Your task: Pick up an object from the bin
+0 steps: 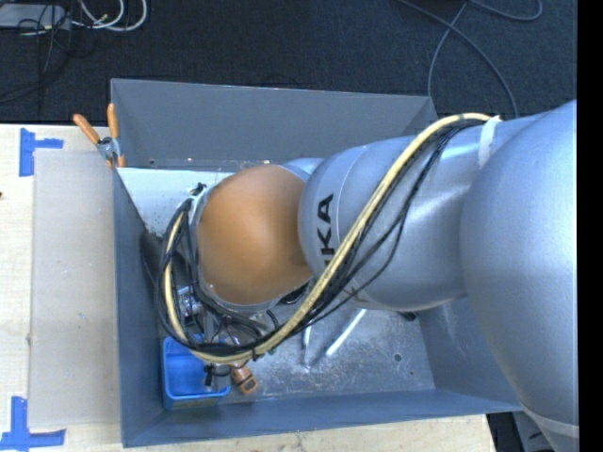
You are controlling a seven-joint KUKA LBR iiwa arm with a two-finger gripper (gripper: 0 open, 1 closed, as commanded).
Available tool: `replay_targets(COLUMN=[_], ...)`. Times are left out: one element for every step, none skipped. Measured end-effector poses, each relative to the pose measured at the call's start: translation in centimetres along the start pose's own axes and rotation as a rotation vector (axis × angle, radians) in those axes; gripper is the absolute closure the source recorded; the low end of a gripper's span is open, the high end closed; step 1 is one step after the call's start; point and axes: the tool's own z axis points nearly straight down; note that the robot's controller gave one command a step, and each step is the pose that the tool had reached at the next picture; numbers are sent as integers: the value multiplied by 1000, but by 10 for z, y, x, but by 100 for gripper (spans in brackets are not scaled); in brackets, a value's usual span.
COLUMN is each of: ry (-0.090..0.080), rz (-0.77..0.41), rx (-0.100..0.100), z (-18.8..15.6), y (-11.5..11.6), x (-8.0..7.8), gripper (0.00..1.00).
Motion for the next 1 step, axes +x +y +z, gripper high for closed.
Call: replay_targets(ry=[21], rz=[-70], rx=[0], z=[37], y=[-11], x=[10], gripper=[0])
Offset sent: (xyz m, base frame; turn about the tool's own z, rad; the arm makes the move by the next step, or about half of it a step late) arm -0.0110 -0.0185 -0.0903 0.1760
